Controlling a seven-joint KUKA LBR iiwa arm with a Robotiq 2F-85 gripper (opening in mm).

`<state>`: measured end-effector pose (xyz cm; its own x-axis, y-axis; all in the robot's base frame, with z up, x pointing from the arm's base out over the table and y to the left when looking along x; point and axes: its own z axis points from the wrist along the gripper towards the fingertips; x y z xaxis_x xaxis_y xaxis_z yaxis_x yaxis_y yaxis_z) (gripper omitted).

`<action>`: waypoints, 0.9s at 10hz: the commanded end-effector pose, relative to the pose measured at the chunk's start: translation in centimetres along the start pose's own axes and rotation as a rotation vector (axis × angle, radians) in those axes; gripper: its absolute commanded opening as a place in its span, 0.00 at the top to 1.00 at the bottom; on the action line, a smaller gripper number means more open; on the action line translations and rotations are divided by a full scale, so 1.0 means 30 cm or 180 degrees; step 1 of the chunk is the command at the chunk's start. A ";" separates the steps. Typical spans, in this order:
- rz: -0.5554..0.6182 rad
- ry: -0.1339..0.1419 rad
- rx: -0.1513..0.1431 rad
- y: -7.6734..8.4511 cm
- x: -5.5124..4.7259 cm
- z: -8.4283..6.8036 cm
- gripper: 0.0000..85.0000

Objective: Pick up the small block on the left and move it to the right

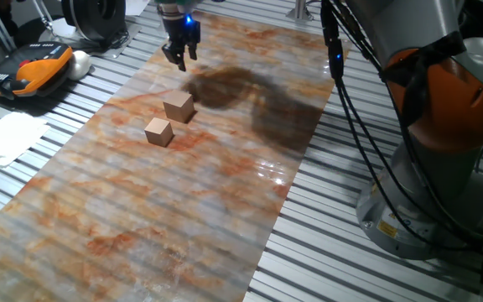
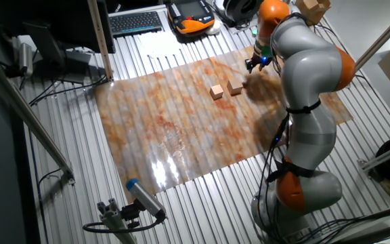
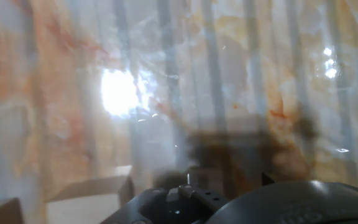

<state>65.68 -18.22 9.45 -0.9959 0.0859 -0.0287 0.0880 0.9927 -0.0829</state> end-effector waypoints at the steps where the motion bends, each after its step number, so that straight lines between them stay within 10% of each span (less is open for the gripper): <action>1: 0.0003 -0.0011 -0.0001 0.004 0.000 0.011 0.40; 9: -0.0060 -0.0076 -0.0043 0.055 0.012 0.131 0.40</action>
<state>65.50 -16.83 5.30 -0.9965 0.0659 -0.0513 0.0693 0.9952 -0.0692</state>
